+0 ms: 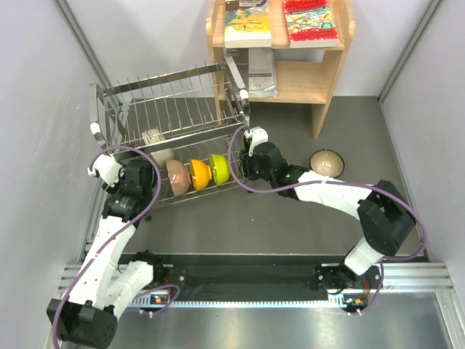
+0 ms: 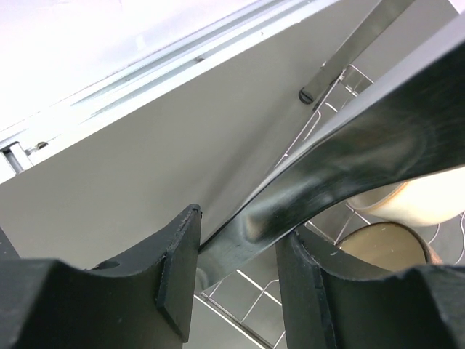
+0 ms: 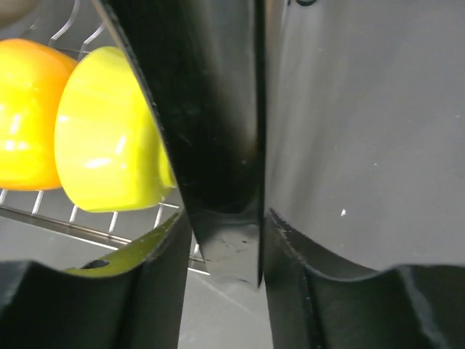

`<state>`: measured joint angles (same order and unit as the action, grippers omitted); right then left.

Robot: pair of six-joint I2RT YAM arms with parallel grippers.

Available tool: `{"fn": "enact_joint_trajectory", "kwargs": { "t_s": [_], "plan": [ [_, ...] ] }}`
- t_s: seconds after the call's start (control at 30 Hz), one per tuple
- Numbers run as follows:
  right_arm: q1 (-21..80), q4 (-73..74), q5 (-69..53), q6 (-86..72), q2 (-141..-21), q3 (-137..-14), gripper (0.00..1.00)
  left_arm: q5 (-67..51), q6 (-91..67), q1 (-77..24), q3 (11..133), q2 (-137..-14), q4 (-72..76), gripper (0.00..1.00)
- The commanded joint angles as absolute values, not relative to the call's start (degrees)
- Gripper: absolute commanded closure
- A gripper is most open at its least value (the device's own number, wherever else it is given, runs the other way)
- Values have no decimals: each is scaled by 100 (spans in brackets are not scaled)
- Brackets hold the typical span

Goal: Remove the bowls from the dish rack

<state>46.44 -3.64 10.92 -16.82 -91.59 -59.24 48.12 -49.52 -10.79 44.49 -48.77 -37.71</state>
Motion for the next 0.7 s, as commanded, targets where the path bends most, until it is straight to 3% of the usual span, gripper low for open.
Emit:
{"fn": "enact_joint_trajectory", "kwargs": {
  "t_s": [0.0,0.13,0.27,0.67],
  "plan": [
    [4518,-1108,694,-1872,-9036,-5977,51,3832,-3938,-1301,4781,-5054,-3436,54],
    [4518,-976,694,-1898,-8580,-5819,45,3675,-3701,-1310,4869,-4755,-3595,41],
    [4517,-818,703,-1890,-8227,-5739,37,3446,-3437,-1310,5001,-4536,-3779,36],
    [4509,-457,791,-1828,-8411,-5976,32,3471,-3488,-1310,5132,-4254,-4367,25]
  ]
}}
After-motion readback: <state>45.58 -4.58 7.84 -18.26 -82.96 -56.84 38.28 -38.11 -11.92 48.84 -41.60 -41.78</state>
